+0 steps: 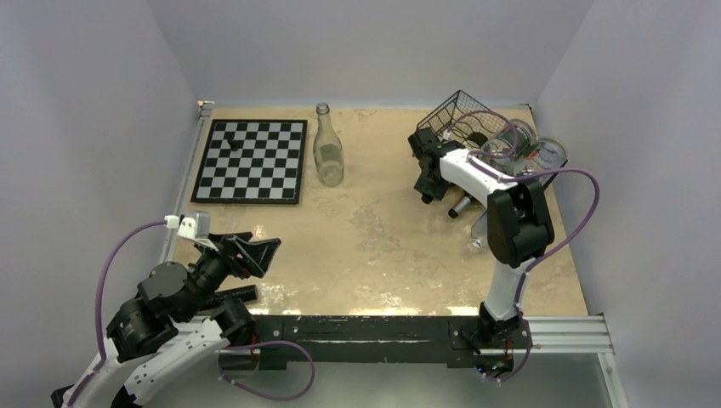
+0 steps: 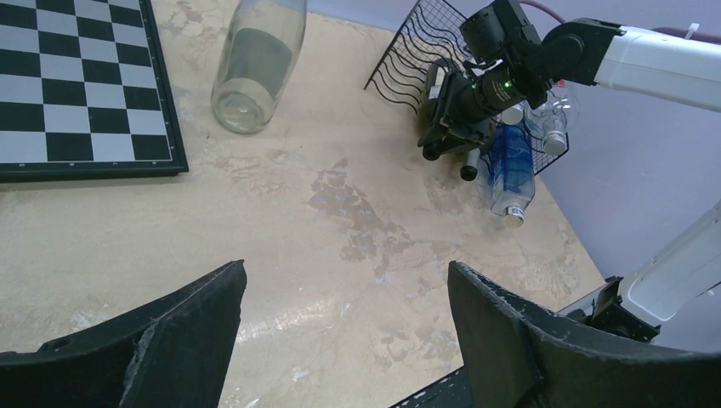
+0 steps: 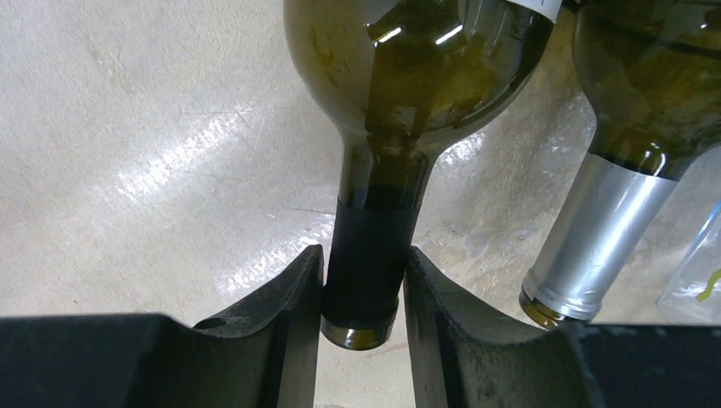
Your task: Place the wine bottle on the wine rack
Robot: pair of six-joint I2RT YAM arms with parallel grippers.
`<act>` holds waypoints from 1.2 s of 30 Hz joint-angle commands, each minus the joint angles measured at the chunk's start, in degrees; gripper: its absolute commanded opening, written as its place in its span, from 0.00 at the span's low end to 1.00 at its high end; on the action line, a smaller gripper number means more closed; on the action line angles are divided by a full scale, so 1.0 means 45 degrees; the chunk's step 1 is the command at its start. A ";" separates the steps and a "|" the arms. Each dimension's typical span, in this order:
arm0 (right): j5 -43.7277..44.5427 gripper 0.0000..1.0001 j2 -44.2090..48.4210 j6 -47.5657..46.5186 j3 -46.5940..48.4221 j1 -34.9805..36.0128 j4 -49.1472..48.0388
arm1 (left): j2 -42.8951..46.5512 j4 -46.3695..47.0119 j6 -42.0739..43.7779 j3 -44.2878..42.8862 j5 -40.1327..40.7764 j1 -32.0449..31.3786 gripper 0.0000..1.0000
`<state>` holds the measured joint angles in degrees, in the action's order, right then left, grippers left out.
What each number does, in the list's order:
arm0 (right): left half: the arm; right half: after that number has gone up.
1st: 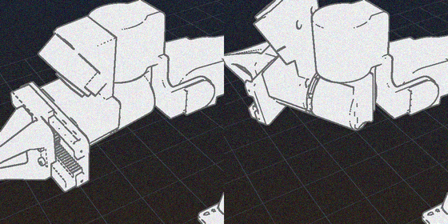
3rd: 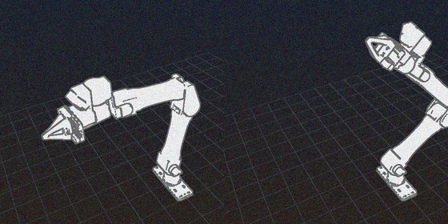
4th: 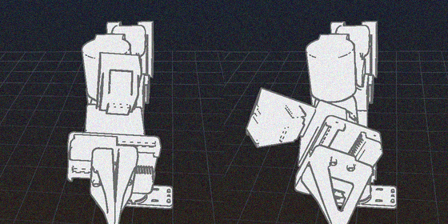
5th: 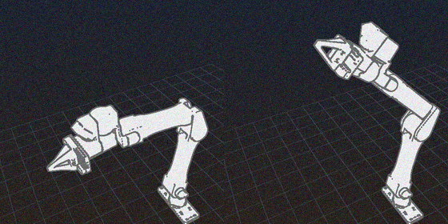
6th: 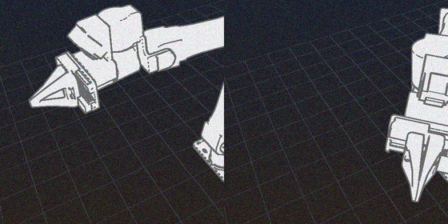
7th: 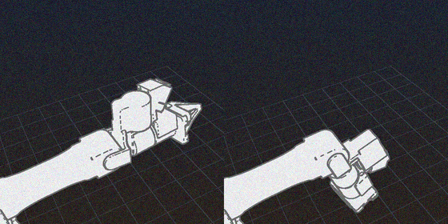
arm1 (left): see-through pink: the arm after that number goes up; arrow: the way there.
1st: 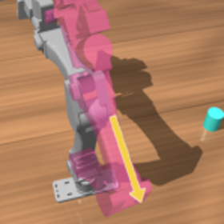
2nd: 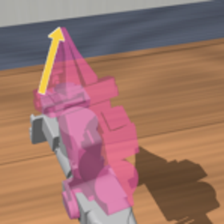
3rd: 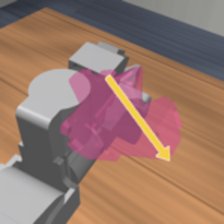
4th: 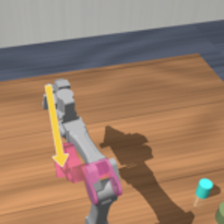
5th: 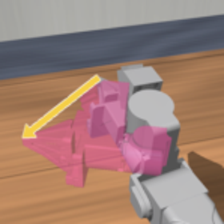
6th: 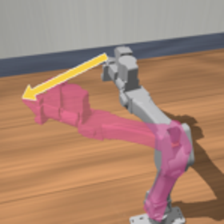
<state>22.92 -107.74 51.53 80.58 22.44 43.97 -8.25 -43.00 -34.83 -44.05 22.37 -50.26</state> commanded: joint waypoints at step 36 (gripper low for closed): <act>-0.4988 0.92 0.2134 -0.8972 0.3265 0.4029 -0.8029 | -0.0576 -0.0149 0.0418 -0.0239 0.0399 0.0060 0.92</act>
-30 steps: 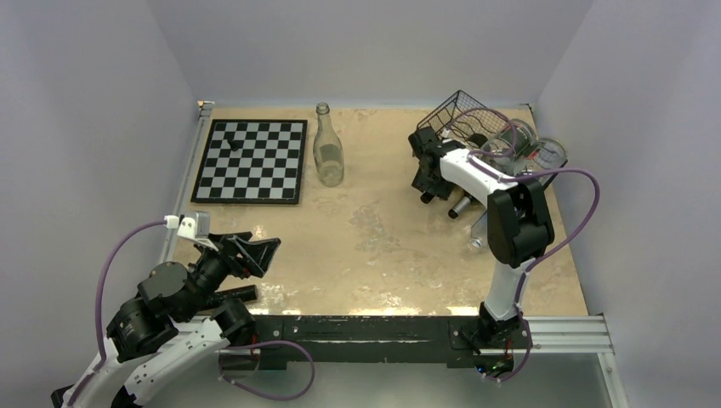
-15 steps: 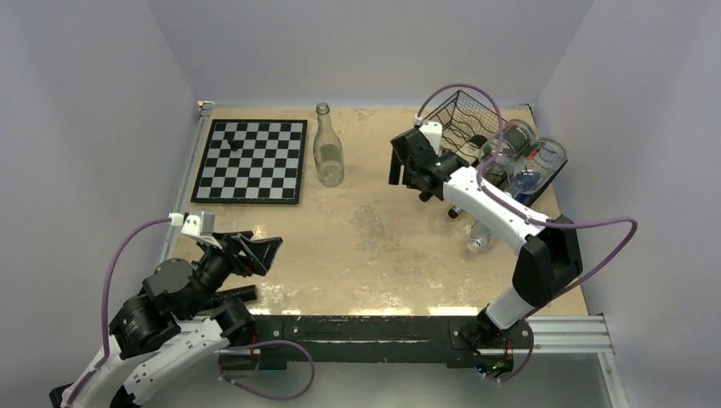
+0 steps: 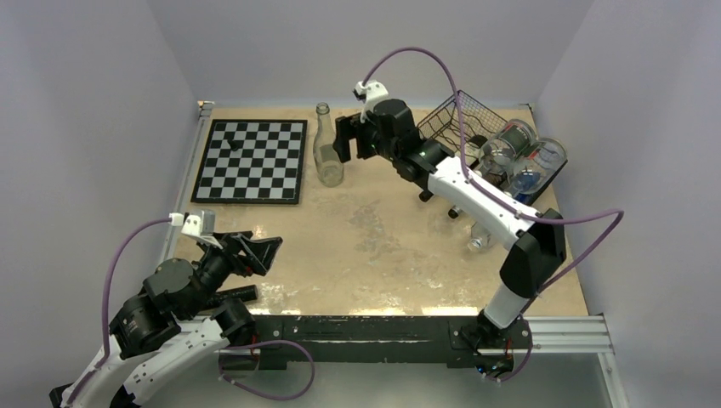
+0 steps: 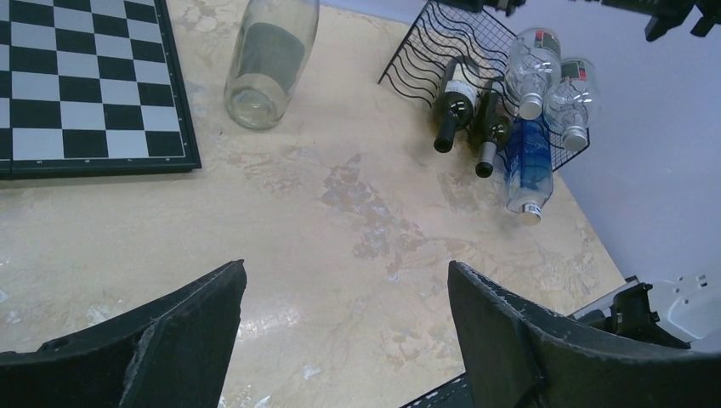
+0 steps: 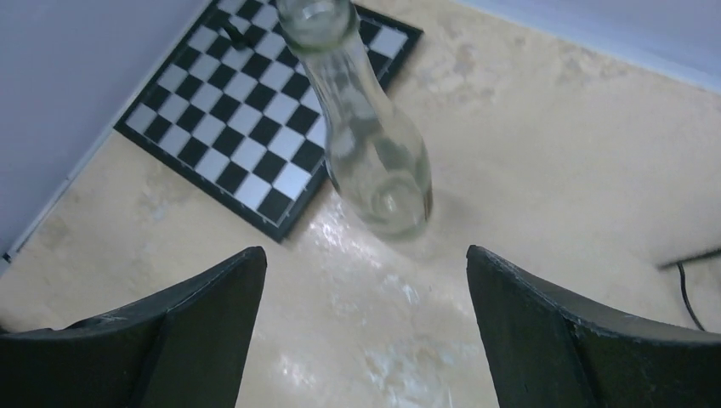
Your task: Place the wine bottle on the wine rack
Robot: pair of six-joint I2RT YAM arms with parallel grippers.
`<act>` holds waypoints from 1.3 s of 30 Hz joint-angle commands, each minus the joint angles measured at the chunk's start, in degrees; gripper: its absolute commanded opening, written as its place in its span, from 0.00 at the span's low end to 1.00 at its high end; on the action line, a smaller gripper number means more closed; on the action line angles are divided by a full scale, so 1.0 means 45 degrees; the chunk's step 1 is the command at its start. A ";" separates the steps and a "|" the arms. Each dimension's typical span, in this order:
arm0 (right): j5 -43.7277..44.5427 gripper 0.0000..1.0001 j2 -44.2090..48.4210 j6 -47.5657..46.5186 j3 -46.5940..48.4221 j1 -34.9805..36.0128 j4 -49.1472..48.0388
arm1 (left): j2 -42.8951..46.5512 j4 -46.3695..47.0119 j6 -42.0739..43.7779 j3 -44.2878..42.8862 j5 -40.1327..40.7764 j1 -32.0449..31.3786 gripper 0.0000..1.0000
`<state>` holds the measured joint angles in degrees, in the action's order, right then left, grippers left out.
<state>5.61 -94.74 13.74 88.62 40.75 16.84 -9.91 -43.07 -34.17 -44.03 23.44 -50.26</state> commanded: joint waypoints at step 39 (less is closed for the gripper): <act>0.0691 0.00 -0.2430 -0.2459 0.1423 -0.0017 -0.4139 | -0.1996 -0.0008 0.0665 -0.0886 -0.0462 0.0056 0.92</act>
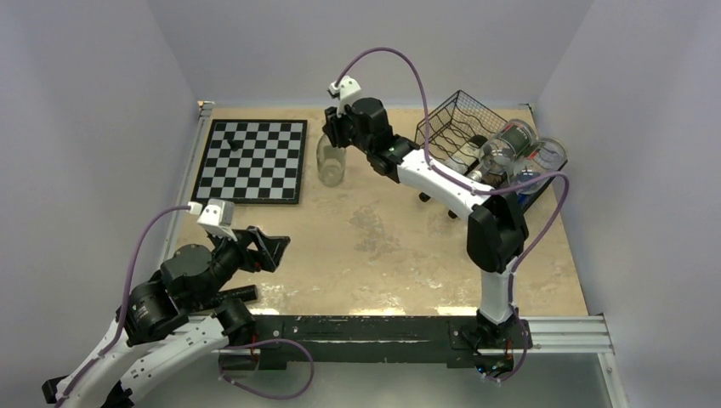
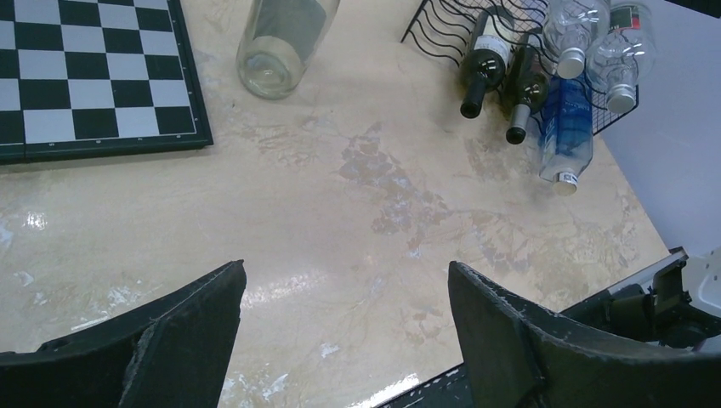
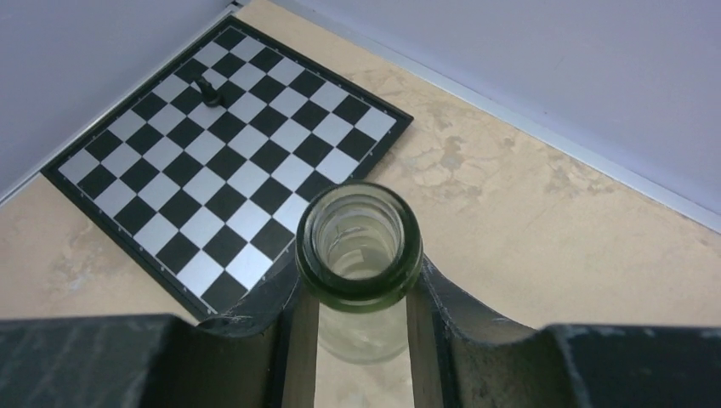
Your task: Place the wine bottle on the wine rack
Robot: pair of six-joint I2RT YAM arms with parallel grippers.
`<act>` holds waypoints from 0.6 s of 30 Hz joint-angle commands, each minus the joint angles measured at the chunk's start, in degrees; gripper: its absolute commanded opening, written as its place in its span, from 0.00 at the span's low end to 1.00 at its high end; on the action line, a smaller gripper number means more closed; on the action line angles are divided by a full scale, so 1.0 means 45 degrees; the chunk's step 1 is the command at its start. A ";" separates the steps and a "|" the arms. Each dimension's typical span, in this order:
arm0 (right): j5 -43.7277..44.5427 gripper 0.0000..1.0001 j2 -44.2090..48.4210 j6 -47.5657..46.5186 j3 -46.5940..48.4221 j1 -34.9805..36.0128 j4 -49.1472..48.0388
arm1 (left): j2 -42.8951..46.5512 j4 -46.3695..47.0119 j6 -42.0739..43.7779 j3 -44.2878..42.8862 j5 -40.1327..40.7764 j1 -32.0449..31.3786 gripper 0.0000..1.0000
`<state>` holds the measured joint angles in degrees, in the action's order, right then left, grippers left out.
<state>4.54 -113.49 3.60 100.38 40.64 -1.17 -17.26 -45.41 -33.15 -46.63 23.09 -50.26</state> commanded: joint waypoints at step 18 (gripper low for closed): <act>0.2081 0.00 0.9639 0.0903 -0.7567 0.1343 0.2021 | -0.2042 0.2374 0.0732 0.0328 -0.2299 0.0056 0.92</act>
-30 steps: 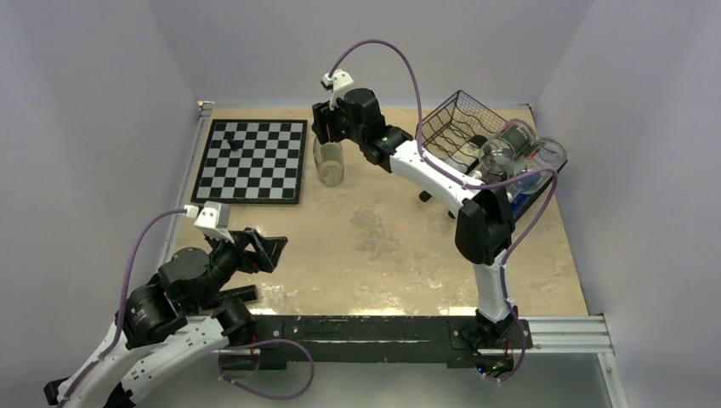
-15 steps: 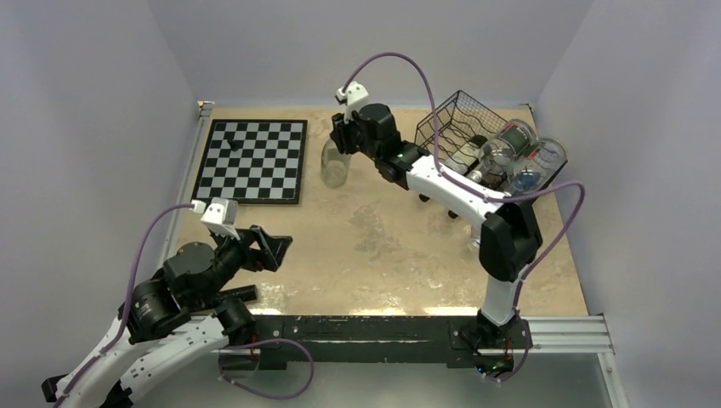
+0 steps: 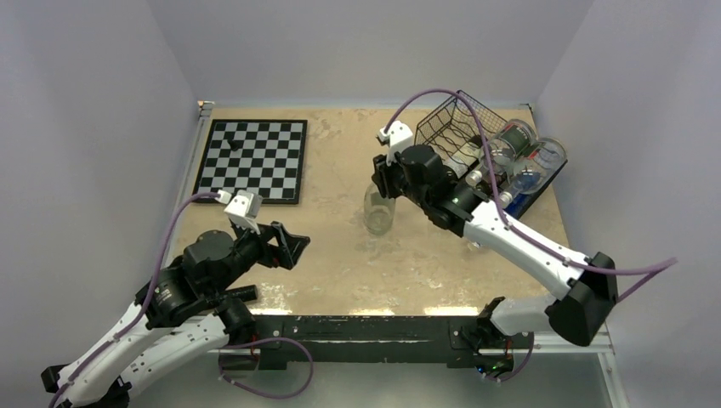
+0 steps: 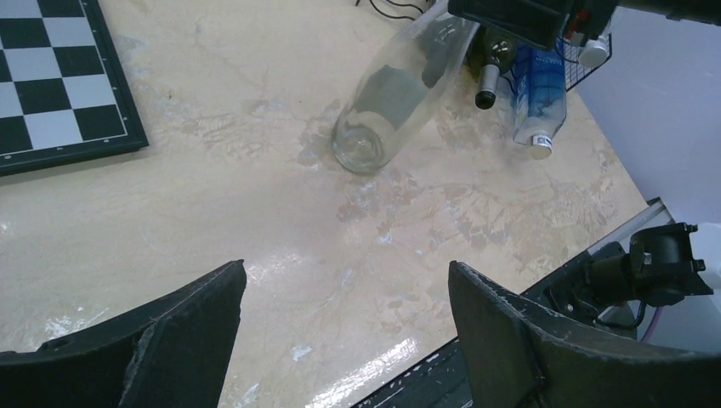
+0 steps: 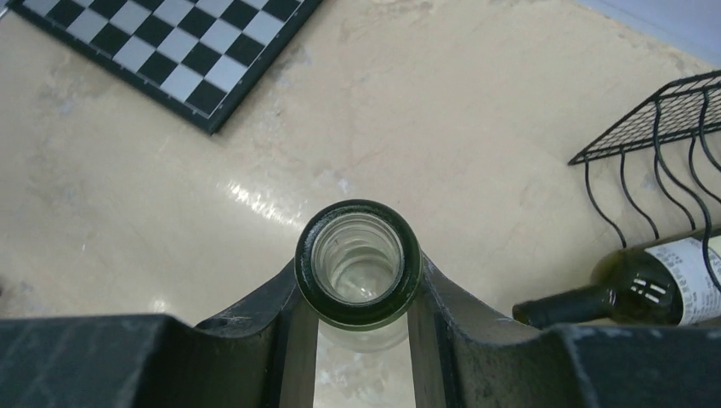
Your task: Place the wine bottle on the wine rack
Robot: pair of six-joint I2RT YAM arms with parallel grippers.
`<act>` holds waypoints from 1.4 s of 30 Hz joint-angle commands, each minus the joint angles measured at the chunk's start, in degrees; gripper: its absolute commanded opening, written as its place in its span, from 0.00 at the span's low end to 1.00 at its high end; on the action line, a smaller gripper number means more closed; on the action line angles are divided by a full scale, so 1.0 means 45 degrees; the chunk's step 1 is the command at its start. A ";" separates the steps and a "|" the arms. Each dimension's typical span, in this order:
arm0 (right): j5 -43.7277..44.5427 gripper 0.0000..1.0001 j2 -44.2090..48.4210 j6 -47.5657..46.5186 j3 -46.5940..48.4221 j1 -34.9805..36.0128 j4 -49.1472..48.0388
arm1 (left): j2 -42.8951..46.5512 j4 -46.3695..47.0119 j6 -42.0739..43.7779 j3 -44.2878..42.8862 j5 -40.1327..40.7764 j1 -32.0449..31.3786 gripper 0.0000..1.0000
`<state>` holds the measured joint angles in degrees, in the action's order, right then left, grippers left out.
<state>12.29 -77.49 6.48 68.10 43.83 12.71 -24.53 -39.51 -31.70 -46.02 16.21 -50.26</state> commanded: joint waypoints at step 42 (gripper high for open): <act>-0.0797 0.84 0.9647 0.3406 -0.3103 0.1353 0.4969 | -1.1624 1.3085 0.6559 -0.2454 -0.6392 0.0017 0.66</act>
<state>12.34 -35.09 21.87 56.49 49.91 34.59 -74.65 12.91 -5.34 -54.61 -11.79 -50.26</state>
